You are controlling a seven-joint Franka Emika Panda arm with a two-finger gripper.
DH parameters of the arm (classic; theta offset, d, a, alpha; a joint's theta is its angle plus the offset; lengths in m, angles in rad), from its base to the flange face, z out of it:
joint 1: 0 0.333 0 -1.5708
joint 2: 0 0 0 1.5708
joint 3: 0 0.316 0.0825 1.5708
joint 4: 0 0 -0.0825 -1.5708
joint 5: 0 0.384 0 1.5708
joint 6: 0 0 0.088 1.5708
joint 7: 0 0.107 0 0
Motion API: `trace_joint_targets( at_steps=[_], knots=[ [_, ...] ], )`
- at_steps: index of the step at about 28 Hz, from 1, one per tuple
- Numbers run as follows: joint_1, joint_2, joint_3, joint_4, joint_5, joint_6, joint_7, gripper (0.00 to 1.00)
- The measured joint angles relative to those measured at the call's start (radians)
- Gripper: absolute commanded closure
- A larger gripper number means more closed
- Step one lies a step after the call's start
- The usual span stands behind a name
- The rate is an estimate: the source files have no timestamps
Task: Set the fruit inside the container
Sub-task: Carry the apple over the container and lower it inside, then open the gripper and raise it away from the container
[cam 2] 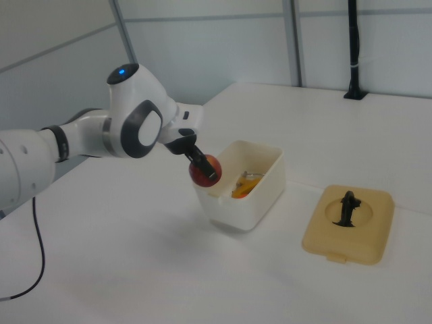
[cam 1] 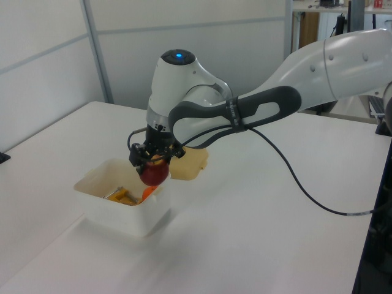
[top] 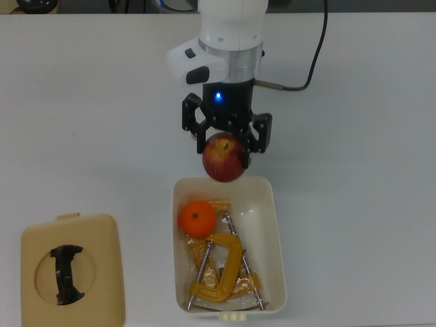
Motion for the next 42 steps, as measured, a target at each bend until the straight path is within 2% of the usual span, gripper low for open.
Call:
trace_joint_targets(
  at_steps=[1,2,3,10,19,21,22,23,26,29,34,42],
  knots=[
    [-0.001,0.013,-0.003,0.004,-0.001,0.02,0.017,0.72],
    [-0.001,0.027,-0.006,0.008,-0.004,0.035,0.032,0.41],
    [-0.001,0.041,-0.009,0.009,-0.013,0.048,0.049,0.0],
    [-0.002,0.118,-0.017,0.035,-0.116,0.098,0.196,0.0],
    [-0.001,0.079,-0.019,0.073,-0.119,0.06,0.188,0.0],
    [0.0,0.06,-0.018,0.073,-0.104,-0.01,0.138,0.0],
    [0.001,0.054,-0.018,0.073,-0.078,-0.047,0.094,0.0],
    [0.001,0.045,-0.018,0.074,-0.022,-0.107,0.006,0.0],
    [0.0,0.028,-0.019,0.076,0.069,-0.225,-0.164,0.0],
    [0.0,0.011,-0.019,0.087,0.107,-0.346,-0.296,0.0],
    [0.0,-0.005,-0.019,0.111,0.105,-0.464,-0.408,0.0],
    [0.0,-0.005,-0.019,0.116,0.064,-0.489,-0.434,0.0]
  ],
)
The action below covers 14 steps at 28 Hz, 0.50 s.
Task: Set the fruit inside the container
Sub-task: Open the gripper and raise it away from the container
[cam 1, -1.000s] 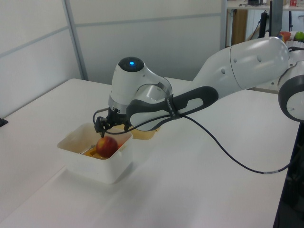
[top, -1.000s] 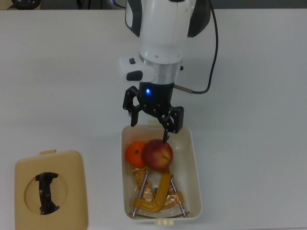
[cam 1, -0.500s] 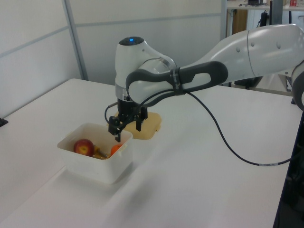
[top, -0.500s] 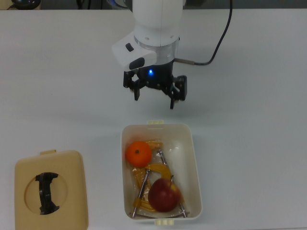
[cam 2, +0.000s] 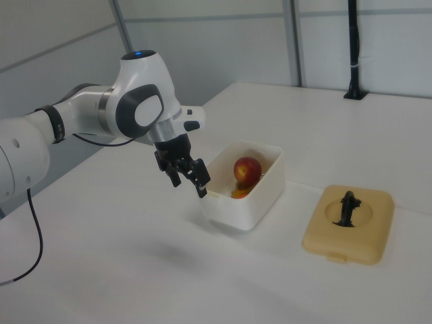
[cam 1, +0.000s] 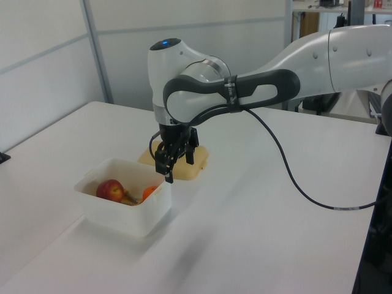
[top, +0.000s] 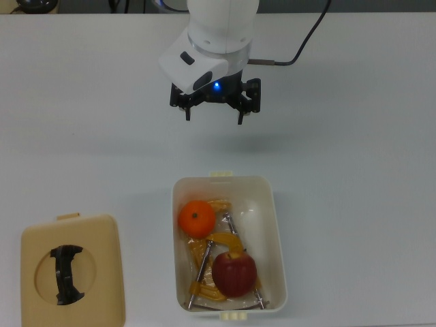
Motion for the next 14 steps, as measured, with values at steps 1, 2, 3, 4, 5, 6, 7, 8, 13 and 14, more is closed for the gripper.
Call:
trace_joint_targets(
  at_steps=[1,2,3,4,5,6,7,8,13,14],
  knots=[
    [0.0,0.0,0.0,0.0,-0.004,0.0,0.0,0.0],
    [0.001,0.0,0.0,0.0,-0.008,0.0,0.0,0.0],
    [0.001,0.001,0.0,0.0,-0.013,0.0,0.0,0.0],
    [0.001,0.001,0.0,0.0,-0.016,0.0,0.0,0.0],
    [0.001,0.001,0.0,0.0,-0.019,0.0,0.0,0.0],
    [0.001,0.001,0.0,0.0,-0.022,0.0,0.0,0.0],
    [0.001,0.001,0.0,0.0,-0.024,0.0,0.0,0.0],
    [0.001,0.001,0.0,0.0,-0.025,0.0,0.0,0.0],
    [0.001,0.001,-0.007,0.0,-0.027,0.0,0.0,0.0],
    [0.001,0.001,-0.009,0.0,-0.027,0.0,0.0,0.0]
  ],
)
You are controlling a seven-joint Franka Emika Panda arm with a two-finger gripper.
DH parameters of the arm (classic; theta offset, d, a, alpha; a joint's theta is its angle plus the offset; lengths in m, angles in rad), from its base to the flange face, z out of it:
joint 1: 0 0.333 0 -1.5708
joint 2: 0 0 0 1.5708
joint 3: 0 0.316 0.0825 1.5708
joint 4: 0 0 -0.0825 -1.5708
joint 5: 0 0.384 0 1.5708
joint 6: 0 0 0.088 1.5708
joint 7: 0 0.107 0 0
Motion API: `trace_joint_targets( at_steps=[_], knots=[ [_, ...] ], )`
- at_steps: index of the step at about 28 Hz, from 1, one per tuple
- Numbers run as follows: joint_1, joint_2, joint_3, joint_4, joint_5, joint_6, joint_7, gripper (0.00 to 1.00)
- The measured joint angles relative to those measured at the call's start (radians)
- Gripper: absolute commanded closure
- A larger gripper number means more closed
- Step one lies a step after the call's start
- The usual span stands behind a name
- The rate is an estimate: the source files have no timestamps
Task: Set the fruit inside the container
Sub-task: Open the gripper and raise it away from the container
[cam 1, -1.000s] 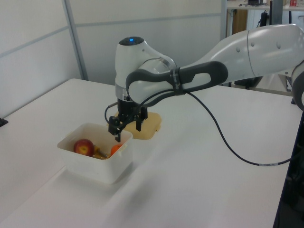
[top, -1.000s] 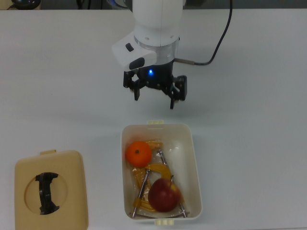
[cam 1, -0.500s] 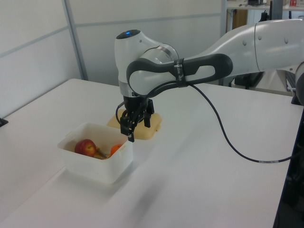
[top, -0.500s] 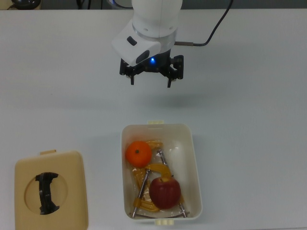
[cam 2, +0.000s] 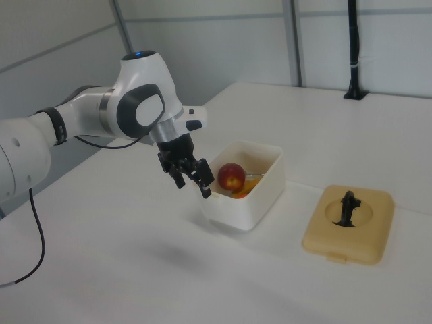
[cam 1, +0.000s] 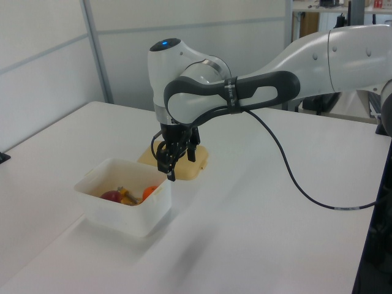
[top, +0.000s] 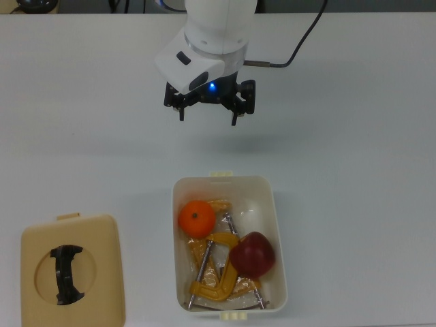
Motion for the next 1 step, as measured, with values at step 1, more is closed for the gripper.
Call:
trace_joint_targets(
  at_steps=[1],
  knots=[
    [0.0,0.0,-0.001,0.0,0.0,0.0,0.0,0.0]
  ],
)
